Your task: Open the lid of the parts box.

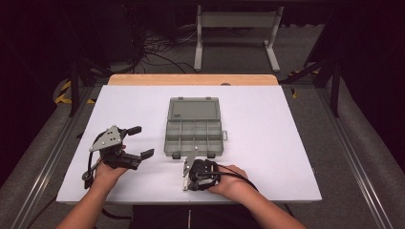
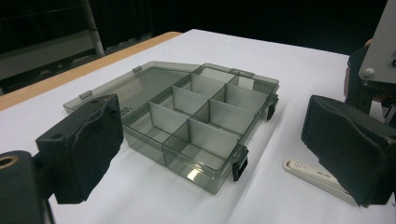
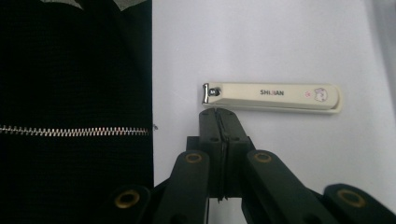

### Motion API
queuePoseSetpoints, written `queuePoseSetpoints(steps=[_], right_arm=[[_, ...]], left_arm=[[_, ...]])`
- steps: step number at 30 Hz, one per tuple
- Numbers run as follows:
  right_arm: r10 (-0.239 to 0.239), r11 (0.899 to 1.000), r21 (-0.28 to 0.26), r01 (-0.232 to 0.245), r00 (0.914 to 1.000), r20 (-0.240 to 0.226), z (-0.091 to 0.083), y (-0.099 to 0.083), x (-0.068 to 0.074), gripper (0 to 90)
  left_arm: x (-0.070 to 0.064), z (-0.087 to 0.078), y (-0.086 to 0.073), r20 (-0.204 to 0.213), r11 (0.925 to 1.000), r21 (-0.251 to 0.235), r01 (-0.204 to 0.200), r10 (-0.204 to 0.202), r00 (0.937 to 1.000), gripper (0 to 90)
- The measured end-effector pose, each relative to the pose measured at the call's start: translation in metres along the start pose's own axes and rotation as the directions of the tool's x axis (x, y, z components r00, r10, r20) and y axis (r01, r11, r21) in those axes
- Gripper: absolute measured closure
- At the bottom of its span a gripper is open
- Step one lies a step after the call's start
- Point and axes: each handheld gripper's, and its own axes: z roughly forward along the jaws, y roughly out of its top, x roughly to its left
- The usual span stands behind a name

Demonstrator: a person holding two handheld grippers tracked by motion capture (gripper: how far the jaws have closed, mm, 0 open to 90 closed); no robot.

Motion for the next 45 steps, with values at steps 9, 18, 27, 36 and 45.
queuePoseSetpoints(steps=[9,18,27,36,45], right_arm=[[-0.016,1.0,-0.005,0.016,0.9998,-0.008,0.003,0.005,0.0,89.8],[-0.021,0.999,-0.034,0.021,0.9998,0.004,0.01,0.013,0.002,89.8],[-0.02,0.997,-0.076,0.021,0.9995,0.023,0.015,0.02,0.001,89.6],[-0.01,0.992,-0.121,0.018,0.9977,0.066,0.02,0.025,-0.001,89.6],[0.02,0.985,-0.172,-0.001,0.994,0.107,0.024,0.026,-0.005,89.6]], left_arm=[[-0.001,-0.002,-0.002,-0.006,1.0,0.0,0.004,-0.004,1.0,6.4],[-0.001,-0.002,-0.002,-0.007,0.9999,0.012,0.001,-0.001,1.0,6.5],[-0.001,-0.002,-0.002,-0.01,0.9999,0.011,0.002,-0.001,0.9999,6.3],[0.0,-0.001,-0.002,-0.006,0.9995,0.023,0.021,-0.021,0.9998,6.7],[-0.002,0.001,-0.002,-0.003,0.9987,0.047,0.021,-0.021,0.9998,6.7]])
